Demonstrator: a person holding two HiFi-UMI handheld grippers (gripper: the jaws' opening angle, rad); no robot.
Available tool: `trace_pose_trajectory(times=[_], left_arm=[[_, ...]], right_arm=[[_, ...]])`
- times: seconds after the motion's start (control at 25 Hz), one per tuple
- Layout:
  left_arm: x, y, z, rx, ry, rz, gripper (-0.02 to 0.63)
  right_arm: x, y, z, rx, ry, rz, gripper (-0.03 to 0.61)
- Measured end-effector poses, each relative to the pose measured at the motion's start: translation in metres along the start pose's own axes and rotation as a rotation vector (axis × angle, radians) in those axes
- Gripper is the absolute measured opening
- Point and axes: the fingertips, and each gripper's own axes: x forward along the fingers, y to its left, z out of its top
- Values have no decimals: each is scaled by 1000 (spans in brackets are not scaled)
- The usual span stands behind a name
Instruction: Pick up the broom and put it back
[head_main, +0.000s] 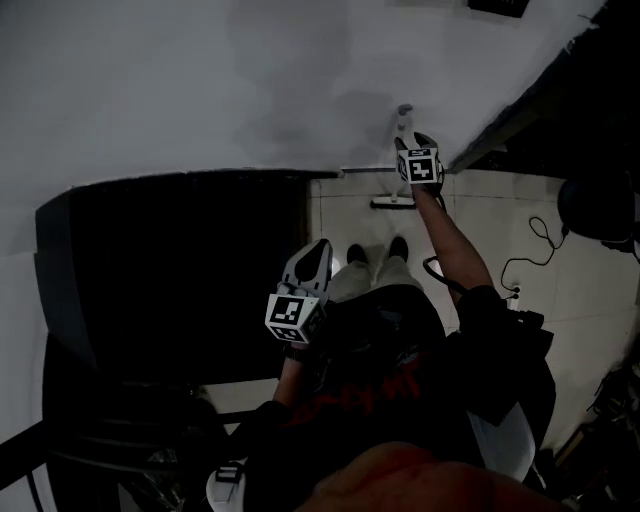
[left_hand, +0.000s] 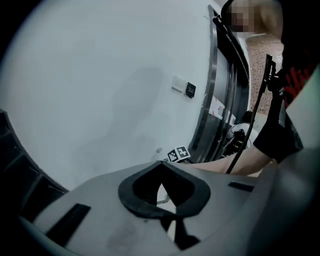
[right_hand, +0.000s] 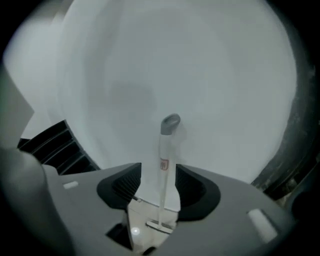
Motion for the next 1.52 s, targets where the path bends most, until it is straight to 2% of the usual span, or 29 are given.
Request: trace_pose_trajectory(times=[0.12,0.16,0.28,0.44,0.6,0.68,0.8,0.92,1.0,1.08,1.2,1.4,1.52], left_arm=[[-10,16,15,3,-3,31,3],[-13,20,17,4,-1,33,3],[-20,39,17,2,5,32,3],[0,46,20,1,-5,-24,3],[38,49,38,44,-26,-107,3],[46,46,50,76,-43,-144,3],[58,47,65,126,-61,-163,2],[67,48,72,158,-56,-194,0],[69,43,79,195,-74,-223,0],[73,37,88,203,-112,-247,0],[78,31,95,149,-149,-275,0],[76,25,92,129,-146,-296,0],[82,22,84,152,-119,-304,0]], right_arm=[[43,-14,16,39,54,-44,200],[48,-16,18,36,70,-56,116],[36,-1,19,22,68,-60,100],[-63,27,-9,-23,-13,1,100],[-185,50,4,-37,-105,11,101],[-241,60,26,-25,-191,9,101],[-306,71,82,-40,-345,-4,101],[-344,85,135,-73,-477,-17,100],[-356,94,151,-85,-518,-15,100],[-359,99,153,-98,-520,-6,100],[-363,106,145,-111,-478,6,100],[-367,105,117,-105,-435,6,100],[-355,93,102,-82,-395,-5,101]])
